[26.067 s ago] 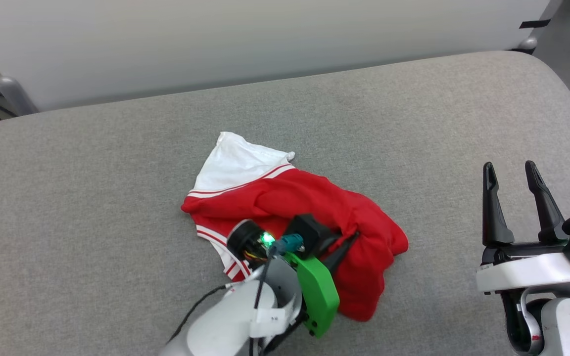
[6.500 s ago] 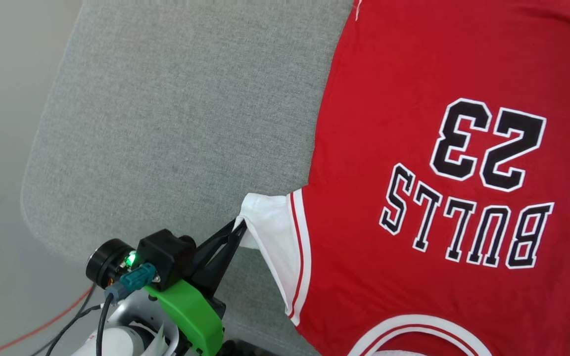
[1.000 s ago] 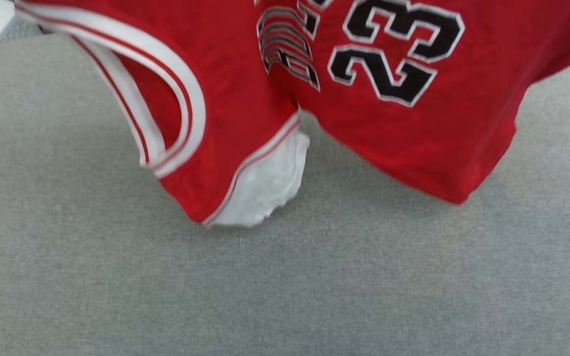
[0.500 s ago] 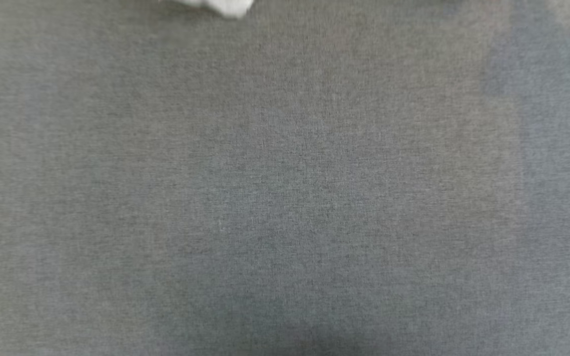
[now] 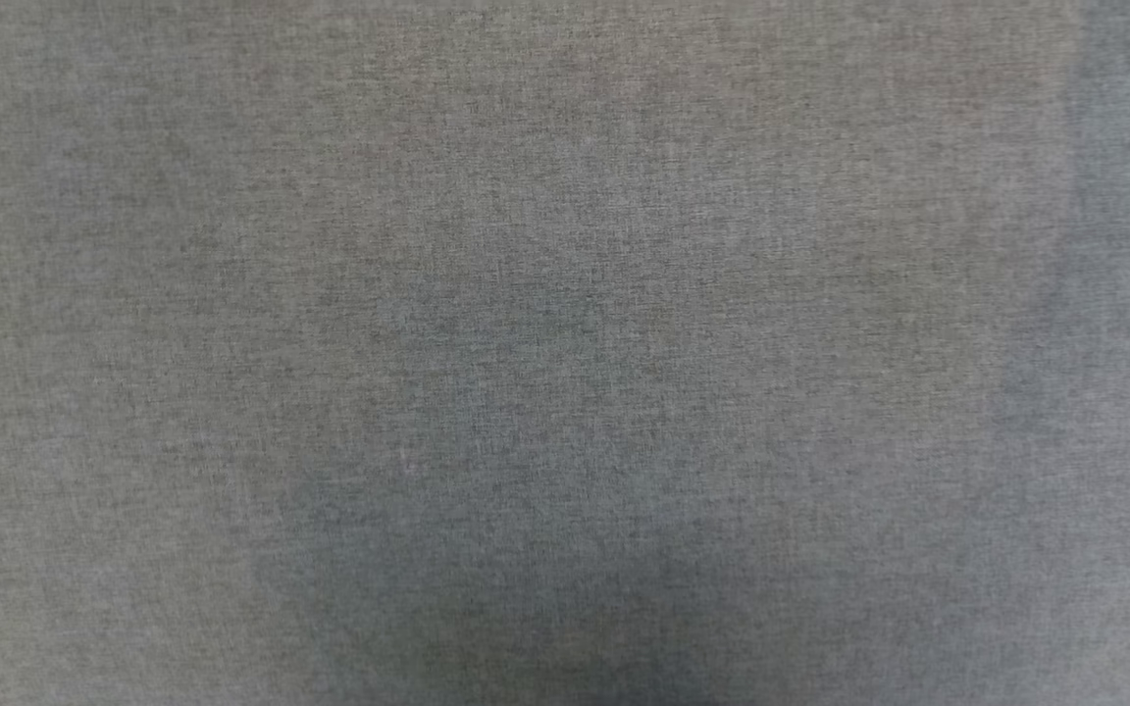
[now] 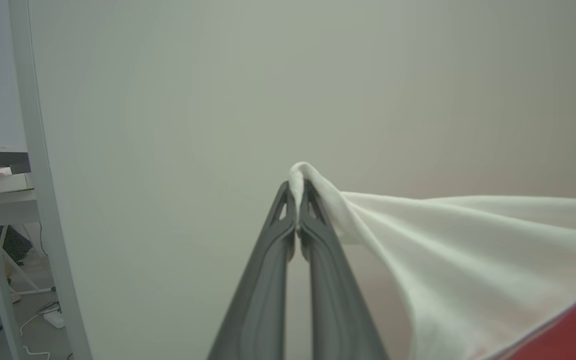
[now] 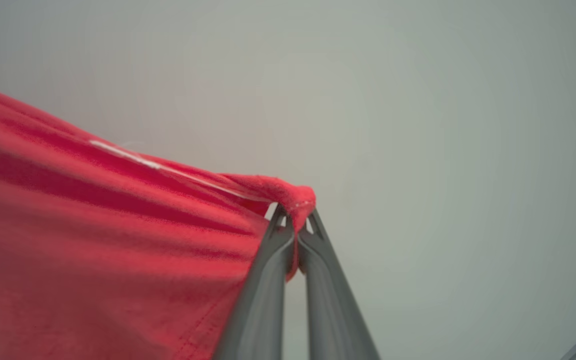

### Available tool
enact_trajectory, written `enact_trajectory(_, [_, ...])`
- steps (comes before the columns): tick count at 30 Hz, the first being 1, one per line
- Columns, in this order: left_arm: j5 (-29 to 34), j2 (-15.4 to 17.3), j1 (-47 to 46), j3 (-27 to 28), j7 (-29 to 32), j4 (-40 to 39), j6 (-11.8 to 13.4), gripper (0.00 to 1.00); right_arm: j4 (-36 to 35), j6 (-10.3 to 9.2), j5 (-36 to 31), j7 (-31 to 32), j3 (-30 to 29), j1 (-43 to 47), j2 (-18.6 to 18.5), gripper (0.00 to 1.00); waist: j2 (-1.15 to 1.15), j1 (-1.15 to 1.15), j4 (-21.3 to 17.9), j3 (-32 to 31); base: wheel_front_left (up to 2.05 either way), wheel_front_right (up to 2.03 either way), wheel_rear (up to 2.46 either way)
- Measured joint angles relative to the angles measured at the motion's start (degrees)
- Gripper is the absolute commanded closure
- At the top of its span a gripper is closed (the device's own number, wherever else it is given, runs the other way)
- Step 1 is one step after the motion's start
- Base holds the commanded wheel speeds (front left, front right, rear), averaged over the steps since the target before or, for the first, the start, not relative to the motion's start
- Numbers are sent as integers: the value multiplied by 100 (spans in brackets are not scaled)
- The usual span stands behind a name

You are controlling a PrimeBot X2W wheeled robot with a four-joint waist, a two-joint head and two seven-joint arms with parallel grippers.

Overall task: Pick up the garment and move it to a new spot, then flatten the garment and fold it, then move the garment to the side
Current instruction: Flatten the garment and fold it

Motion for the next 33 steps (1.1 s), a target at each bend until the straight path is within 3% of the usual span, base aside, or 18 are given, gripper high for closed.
enact_trajectory(8, [-144, -289, 1009, -55, -301, 272, -124, 100, 491, -7, -35, -512, 403, 240, 100, 100, 0, 0, 167, 151, 0, 0, 0])
enact_trajectory(13, [-207, -614, 2191, 34, -331, -261, -152, 100, 658, -8, 213, -798, 728, 1007, 99, 100, 0, 0, 311, 22, 0, 0, 0])
enact_trajectory(24, [107, -703, 5315, 405, -332, -1544, -141, 100, 552, -8, 918, -1227, 1606, 2973, 149, 100, 0, -2, 428, -891, 0, 0, 0])
enact_trajectory(33, [149, -693, 7788, 312, -322, -2267, -41, 100, 316, -9, 1827, -1043, 2020, 4731, 29, 100, 0, -2, 528, -1790, 0, 0, 0])
